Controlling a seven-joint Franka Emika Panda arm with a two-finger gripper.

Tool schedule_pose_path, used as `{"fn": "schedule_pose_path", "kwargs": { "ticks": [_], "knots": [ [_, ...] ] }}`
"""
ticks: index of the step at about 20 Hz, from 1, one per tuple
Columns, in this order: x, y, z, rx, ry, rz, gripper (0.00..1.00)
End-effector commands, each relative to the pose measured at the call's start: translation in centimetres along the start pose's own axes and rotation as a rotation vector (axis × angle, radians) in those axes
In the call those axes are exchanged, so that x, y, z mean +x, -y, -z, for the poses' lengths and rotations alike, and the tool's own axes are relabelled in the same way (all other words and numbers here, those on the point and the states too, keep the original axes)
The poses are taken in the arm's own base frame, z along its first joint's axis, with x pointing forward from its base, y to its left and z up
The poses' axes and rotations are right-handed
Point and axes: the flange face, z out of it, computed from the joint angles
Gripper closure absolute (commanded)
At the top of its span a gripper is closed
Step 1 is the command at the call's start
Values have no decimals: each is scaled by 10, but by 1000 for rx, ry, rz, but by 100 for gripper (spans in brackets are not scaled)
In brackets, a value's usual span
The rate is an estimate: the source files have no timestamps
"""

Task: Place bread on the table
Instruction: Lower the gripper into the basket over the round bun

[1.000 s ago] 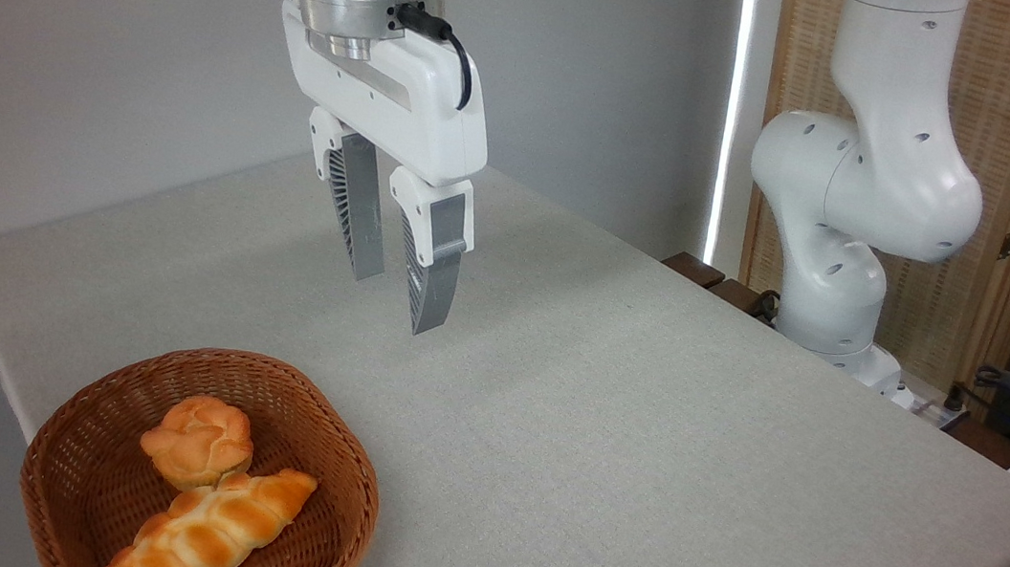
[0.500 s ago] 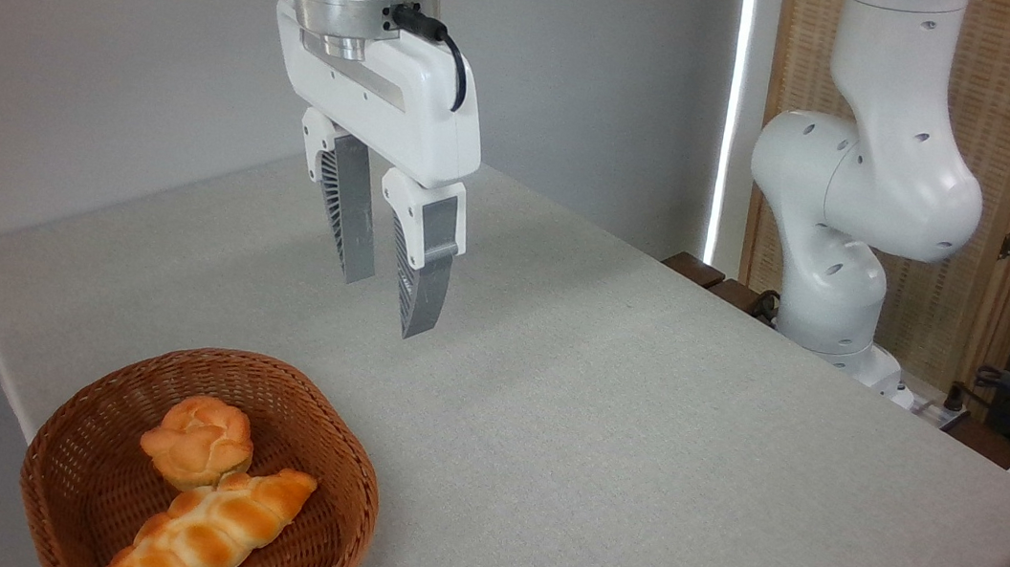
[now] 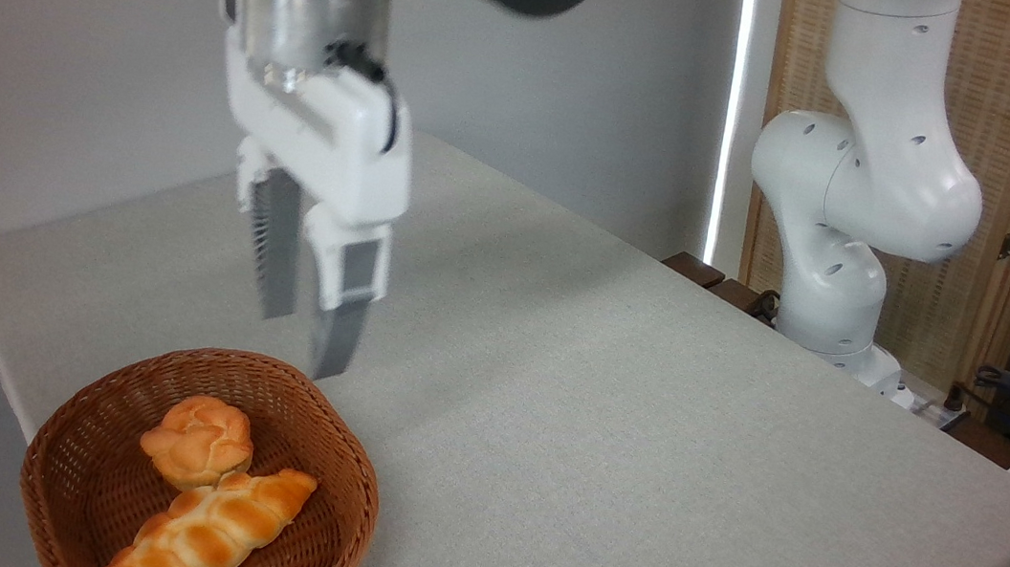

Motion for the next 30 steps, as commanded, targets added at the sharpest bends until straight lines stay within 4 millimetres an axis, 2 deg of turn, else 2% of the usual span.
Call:
{"fn": "schedule_pose_path", "kwargs": {
  "ticks": [1, 4, 7, 12, 15, 17, 20, 22, 23, 27, 30],
  "knots": [
    [26, 0, -32, 11, -51, -19, 0],
    [43, -11, -50, 7, -62, -53, 0],
    [64, -25, -78, -5, -68, -93, 0],
    [87, -40, -123, -28, -90, -128, 0],
    [94, -42, -143, -26, -107, -135, 0],
    [103, -52, -156, -40, -114, -152, 0],
    [104, -52, -168, -43, -116, -154, 0],
    [104, -51, -168, -36, -120, -160, 13],
    [105, -52, -168, -29, -115, -170, 27],
    [104, -50, -167, -8, -100, -196, 61],
    [103, -48, -167, -6, -101, -195, 73]
  ]
}}
